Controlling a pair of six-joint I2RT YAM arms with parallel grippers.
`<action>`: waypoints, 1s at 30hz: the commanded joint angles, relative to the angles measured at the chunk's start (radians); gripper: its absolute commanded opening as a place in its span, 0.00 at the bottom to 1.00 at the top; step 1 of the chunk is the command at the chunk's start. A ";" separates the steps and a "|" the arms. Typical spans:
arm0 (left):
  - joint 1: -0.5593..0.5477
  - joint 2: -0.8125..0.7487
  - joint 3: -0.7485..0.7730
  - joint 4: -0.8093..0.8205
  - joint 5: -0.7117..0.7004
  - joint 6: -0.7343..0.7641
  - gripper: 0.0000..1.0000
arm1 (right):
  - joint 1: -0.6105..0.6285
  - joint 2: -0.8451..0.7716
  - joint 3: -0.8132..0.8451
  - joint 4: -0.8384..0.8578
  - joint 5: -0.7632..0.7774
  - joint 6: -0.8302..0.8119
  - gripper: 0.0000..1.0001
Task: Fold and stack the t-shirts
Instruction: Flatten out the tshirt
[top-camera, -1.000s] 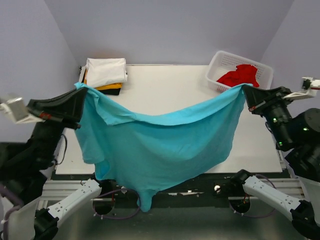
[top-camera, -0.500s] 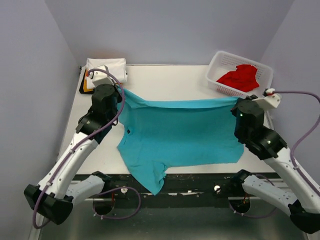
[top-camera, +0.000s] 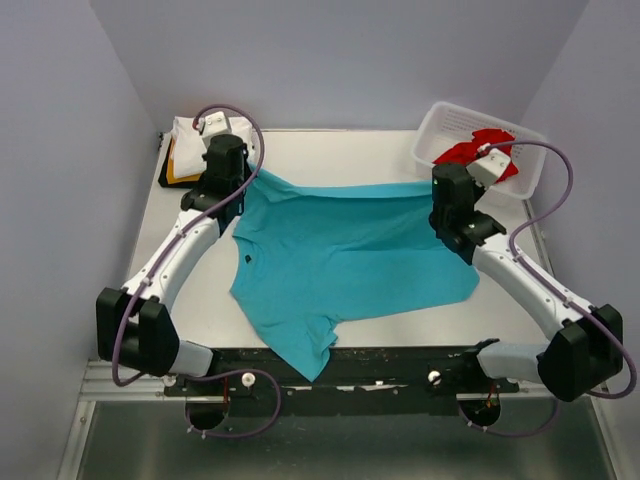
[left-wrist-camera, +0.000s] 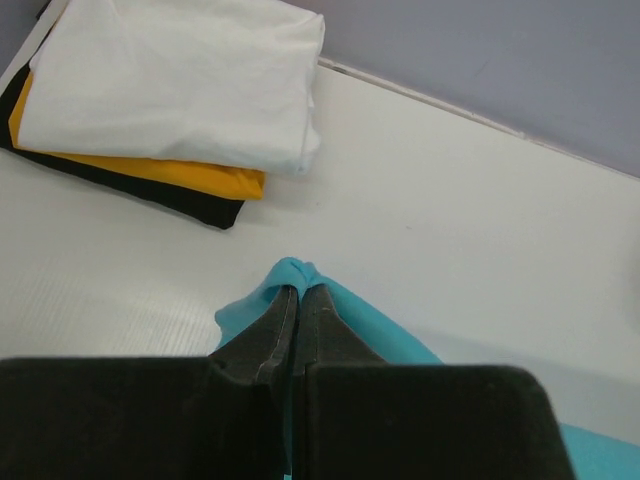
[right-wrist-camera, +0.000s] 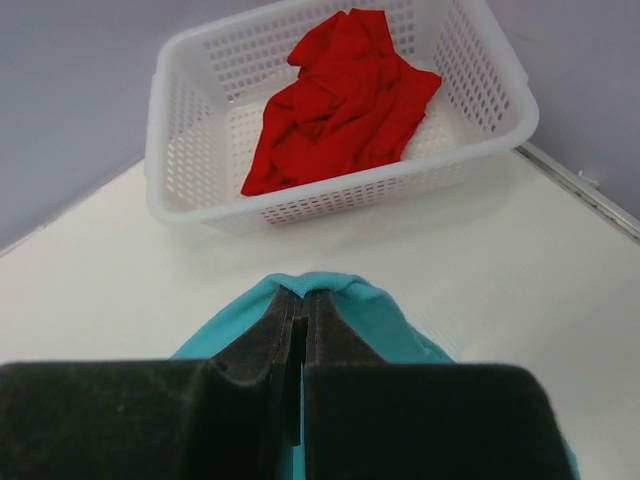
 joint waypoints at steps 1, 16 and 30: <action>0.037 0.119 0.118 0.007 0.063 -0.019 0.00 | -0.095 0.133 0.024 0.167 -0.167 -0.064 0.01; 0.129 0.562 0.502 -0.253 0.194 -0.070 0.00 | -0.242 0.602 0.284 0.194 -0.408 -0.035 0.01; 0.178 0.729 0.783 -0.458 0.266 -0.063 0.99 | -0.250 0.785 0.464 0.191 -0.458 -0.067 0.55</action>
